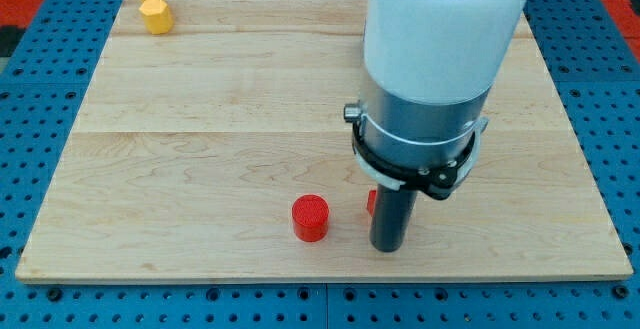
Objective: Push the red star towards the center of the board
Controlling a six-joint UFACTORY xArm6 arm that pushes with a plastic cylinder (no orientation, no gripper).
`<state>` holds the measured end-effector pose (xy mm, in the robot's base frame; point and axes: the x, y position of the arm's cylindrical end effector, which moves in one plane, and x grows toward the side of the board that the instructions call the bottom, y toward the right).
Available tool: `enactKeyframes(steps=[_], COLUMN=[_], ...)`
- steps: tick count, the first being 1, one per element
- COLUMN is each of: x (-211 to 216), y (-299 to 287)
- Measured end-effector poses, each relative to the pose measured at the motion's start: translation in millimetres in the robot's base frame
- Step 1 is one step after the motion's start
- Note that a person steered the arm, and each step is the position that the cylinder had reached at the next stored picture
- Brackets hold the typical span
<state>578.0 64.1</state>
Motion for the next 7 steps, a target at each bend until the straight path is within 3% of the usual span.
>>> enactKeyframes(steps=[7], x=[-96.8], y=[6.1])
